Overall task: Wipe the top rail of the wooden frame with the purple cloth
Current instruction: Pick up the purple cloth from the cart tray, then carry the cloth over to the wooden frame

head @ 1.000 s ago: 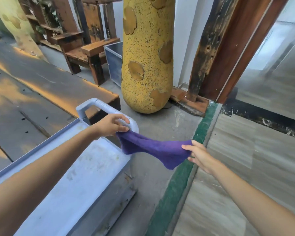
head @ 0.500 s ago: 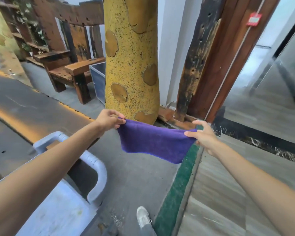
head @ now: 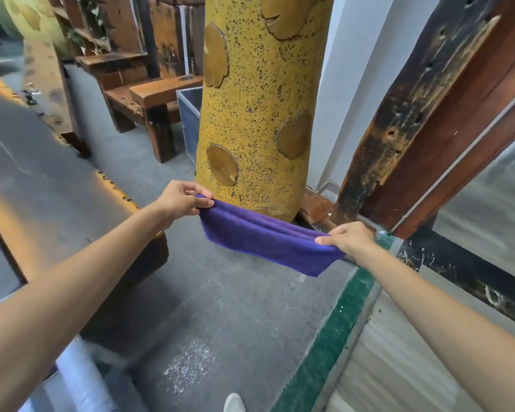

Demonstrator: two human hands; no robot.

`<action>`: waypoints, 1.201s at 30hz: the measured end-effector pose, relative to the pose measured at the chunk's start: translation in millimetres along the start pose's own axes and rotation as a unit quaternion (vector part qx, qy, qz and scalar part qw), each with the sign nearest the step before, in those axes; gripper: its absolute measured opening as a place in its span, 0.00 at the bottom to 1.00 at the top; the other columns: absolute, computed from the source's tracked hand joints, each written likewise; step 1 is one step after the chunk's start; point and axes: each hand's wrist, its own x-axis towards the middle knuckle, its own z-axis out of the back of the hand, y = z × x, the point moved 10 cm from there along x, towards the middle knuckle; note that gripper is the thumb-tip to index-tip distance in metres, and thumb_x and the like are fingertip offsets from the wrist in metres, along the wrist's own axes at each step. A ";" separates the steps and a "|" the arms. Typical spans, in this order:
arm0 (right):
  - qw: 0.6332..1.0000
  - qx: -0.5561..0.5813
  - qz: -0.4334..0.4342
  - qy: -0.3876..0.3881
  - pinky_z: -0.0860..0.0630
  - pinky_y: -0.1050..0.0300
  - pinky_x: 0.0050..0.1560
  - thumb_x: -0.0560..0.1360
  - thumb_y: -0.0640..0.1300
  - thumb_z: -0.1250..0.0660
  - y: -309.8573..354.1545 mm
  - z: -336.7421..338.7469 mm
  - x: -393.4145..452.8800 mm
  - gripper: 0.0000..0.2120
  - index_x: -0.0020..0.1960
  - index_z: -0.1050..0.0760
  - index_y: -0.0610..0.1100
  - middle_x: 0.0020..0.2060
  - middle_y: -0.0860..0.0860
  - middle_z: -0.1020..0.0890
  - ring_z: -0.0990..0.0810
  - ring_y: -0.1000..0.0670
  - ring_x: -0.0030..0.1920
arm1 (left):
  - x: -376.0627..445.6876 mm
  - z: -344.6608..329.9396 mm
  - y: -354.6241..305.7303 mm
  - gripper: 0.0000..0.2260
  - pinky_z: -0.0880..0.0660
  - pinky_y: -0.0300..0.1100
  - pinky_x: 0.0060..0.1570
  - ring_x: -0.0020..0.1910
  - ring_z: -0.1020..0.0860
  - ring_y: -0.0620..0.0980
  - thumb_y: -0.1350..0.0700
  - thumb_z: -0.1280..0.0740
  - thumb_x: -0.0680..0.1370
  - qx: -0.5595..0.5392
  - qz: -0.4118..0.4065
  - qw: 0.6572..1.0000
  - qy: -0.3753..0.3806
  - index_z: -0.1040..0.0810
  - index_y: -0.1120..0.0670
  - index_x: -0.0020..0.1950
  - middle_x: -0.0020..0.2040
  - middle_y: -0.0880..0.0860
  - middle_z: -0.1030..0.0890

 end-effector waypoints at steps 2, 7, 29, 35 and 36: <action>0.998 -0.035 -0.027 0.044 0.22 0.52 0.56 0.56 0.61 0.15 11.0 -14.5 25.4 0.30 0.49 0.14 0.44 0.55 0.47 0.15 0.19 0.43 0.56 | 20.1 10.5 -0.5 0.06 0.21 0.40 0.42 0.46 0.19 0.51 0.62 0.24 0.73 0.010 0.003 1.000 -0.013 0.16 0.60 0.48 0.45 0.57 0.16; 0.995 -0.017 -0.028 0.098 0.22 0.48 0.61 0.52 0.61 0.14 66.4 -48.1 92.2 0.45 0.61 0.20 0.38 0.59 0.45 0.17 0.18 0.42 0.58 | 71.8 48.6 3.9 0.03 0.21 0.41 0.46 0.44 0.20 0.51 0.64 0.25 0.73 0.021 0.018 0.998 -0.062 0.16 0.60 0.45 0.43 0.59 0.17; 0.857 -0.178 0.379 0.300 0.29 0.58 0.39 0.73 0.47 0.23 454.8 -316.7 302.5 0.03 0.44 0.15 0.49 0.40 0.52 0.14 0.18 0.50 0.43 | 215.0 283.4 57.0 0.05 0.27 0.44 0.43 0.41 0.21 0.53 0.61 0.28 0.76 0.349 0.118 0.868 -0.332 0.13 0.58 0.49 0.43 0.57 0.14; 0.807 -0.223 0.460 0.295 0.31 0.54 0.37 0.76 0.53 0.27 539.3 -387.3 326.4 0.09 0.44 0.14 0.49 0.33 0.47 0.16 0.20 0.46 0.40 | 191.0 350.5 98.4 0.05 0.31 0.47 0.35 0.31 0.25 0.62 0.60 0.25 0.74 0.322 0.161 0.853 -0.379 0.13 0.61 0.42 0.29 0.62 0.21; 0.802 -0.230 0.463 0.298 0.30 0.55 0.39 0.76 0.53 0.27 553.5 -401.9 331.0 0.08 0.44 0.14 0.51 0.33 0.49 0.16 0.20 0.46 0.41 | 193.1 361.7 107.4 0.05 0.29 0.49 0.35 0.31 0.24 0.63 0.60 0.24 0.73 0.312 0.165 0.858 -0.374 0.13 0.62 0.41 0.29 0.63 0.20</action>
